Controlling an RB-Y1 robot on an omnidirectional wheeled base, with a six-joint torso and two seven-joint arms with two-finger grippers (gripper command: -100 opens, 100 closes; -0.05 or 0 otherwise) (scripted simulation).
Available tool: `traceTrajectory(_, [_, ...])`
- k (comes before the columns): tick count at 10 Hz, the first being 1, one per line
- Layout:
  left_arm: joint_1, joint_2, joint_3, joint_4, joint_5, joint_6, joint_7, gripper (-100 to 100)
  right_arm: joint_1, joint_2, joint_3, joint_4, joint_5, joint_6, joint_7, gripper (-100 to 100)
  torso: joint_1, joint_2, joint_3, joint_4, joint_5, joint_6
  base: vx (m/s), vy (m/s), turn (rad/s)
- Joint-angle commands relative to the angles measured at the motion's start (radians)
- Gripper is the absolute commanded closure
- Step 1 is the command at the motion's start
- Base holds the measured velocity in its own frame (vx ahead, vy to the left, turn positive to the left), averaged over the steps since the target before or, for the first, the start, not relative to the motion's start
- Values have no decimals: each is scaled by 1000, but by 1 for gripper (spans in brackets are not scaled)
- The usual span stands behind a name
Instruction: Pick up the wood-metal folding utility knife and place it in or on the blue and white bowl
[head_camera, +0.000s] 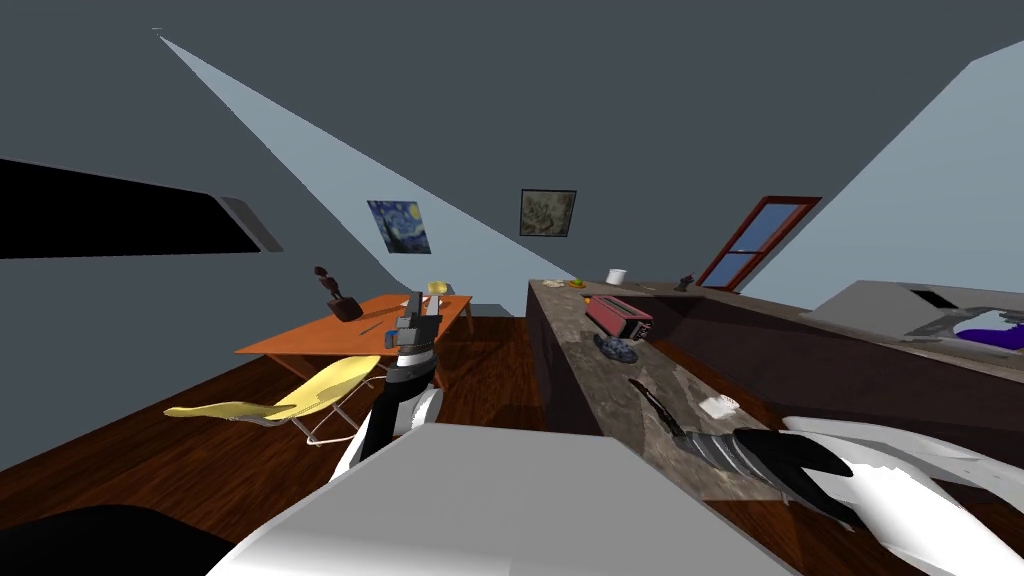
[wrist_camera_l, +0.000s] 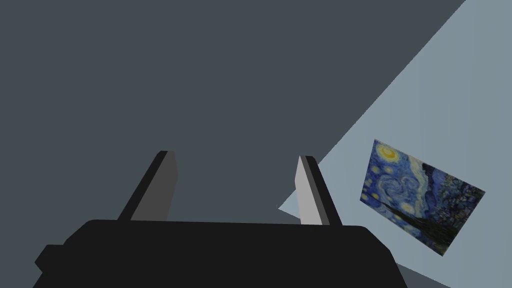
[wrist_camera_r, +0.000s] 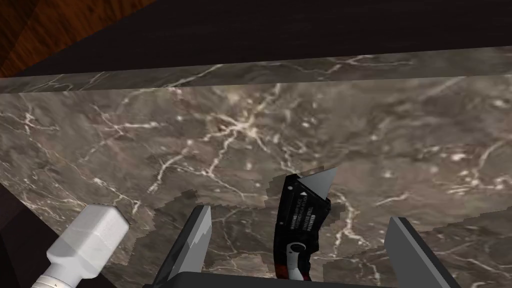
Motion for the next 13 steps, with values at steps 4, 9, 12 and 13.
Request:
traceTrajectory(4, [0, 0, 0, 0, 0, 0, 0, 0, 21, -8, -21, -18, -19, 15, 25, 0, 2, 8, 5, 2, 0, 0, 124, -17, 19])
traceTrajectory(9, [0, 0, 0, 0, 0, 0, 0, 0, 26, 106, 8, 32, 43, 9, 43, -100, 4, 16, 9, 4, 1, 1, 23, 7, 83])
traceTrajectory(12, [0, 0, 0, 0, 0, 0, 0, 0, 33, 117, 8, 38, 53, 7, 42, 100, 3, 16, 9, 4, 1, 1, 10, 0, 24])
traceTrajectory(13, [0, 0, 0, 0, 0, 0, 0, 0, 32, 117, 8, 37, 53, 7, 42, 100, 3, 17, 10, 4, 1, 1, 0, 0, 0])
